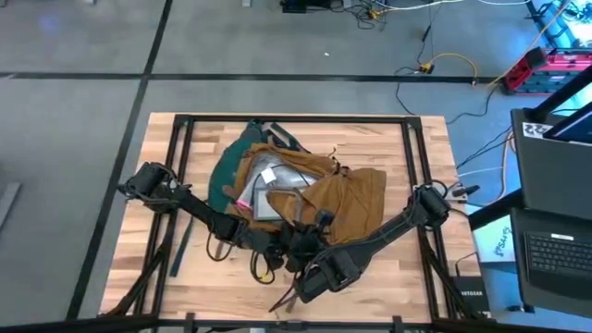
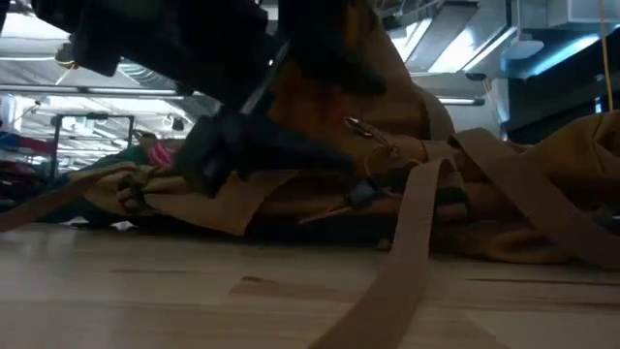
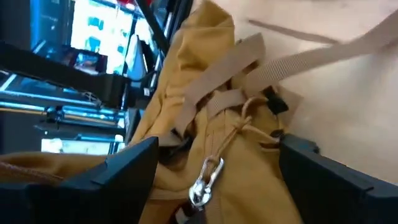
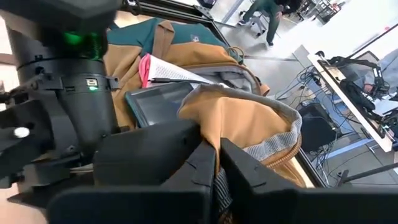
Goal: Unpack backpack
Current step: Close the brown backpack
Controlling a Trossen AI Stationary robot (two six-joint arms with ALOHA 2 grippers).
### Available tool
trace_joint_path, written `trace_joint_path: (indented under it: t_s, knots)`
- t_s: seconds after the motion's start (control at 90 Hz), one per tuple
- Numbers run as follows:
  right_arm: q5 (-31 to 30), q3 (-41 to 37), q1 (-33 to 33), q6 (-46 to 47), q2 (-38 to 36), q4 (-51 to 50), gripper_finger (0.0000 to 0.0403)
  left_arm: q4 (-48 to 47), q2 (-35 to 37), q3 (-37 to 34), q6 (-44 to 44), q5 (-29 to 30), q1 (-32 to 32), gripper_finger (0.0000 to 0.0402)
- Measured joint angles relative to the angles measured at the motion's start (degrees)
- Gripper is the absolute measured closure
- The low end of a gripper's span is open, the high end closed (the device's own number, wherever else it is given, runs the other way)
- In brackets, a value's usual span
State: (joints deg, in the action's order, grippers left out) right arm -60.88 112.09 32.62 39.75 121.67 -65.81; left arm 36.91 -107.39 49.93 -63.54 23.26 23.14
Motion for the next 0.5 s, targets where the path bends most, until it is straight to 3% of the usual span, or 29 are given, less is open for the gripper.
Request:
trace_joint_path:
  t_s: [0.189,0.5]
  knots:
    - [0.51,0.0,-0.03,-1.06,0.0,-0.08,0.0403,0.04,0.0,0.02,1.86,-3.98,-2.57,0.011]
    - [1.18,0.0,-0.04,-1.14,0.02,0.1,0.0403,-0.2,0.0,0.0,3.08,-6.55,-3.52,0.0221]
